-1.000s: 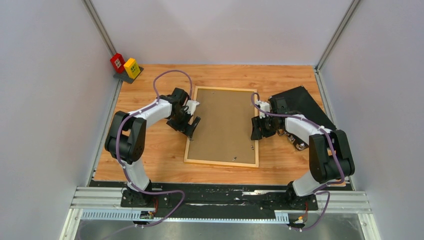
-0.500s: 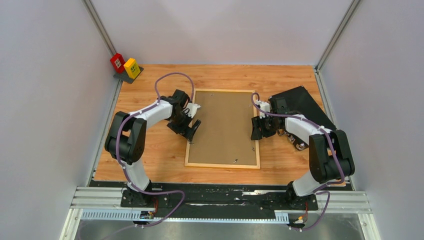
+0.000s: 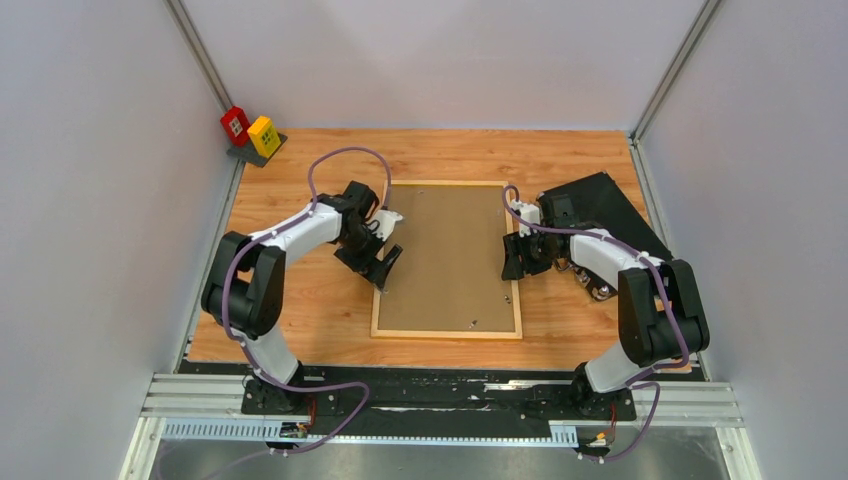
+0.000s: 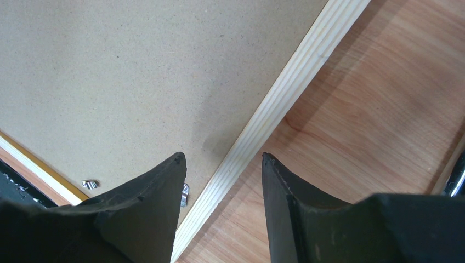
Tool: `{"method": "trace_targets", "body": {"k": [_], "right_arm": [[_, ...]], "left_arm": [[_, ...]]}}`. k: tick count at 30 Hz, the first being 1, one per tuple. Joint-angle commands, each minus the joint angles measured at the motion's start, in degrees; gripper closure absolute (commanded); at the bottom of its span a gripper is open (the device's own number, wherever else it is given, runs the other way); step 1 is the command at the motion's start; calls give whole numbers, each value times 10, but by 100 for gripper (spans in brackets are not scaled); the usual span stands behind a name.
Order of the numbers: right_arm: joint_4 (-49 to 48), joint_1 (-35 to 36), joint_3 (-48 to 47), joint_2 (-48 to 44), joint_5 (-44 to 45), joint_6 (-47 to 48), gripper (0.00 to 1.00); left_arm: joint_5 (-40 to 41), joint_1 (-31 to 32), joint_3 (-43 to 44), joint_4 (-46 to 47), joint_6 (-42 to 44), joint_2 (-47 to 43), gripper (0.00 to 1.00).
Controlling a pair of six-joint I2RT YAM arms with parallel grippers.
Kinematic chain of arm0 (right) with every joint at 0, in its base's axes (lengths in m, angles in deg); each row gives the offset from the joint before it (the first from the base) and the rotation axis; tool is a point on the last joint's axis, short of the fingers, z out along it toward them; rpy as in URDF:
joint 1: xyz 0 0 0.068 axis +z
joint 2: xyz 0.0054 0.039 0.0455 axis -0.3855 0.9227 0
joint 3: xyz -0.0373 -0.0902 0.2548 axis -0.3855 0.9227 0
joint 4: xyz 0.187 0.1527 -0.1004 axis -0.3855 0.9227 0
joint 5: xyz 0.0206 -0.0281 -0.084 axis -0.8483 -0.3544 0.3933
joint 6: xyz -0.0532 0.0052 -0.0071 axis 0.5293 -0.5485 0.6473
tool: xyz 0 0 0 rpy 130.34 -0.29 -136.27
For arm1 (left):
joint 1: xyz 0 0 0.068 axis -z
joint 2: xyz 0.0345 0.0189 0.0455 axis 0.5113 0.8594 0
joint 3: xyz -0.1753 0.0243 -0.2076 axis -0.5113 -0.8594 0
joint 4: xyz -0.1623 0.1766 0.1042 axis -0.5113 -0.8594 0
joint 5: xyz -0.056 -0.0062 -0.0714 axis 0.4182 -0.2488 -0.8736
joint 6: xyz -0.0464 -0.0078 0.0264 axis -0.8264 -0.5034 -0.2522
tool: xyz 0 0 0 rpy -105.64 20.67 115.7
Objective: Put the photo into the frame
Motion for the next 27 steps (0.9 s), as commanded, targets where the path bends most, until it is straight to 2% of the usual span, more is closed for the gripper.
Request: {"method": "trace_targets", "body": {"k": [1, 20, 27], "right_arm": [[-17, 1, -13, -3, 5, 2, 48], [-17, 1, -12, -5, 7, 3, 48], [-17, 1, -11, -5, 7, 3, 48]], "left_arm": [[-21, 3, 1, -2, 24, -45, 0], [7, 13, -11, 44, 19, 13, 0], [15, 14, -25, 53, 19, 10, 0]]}}
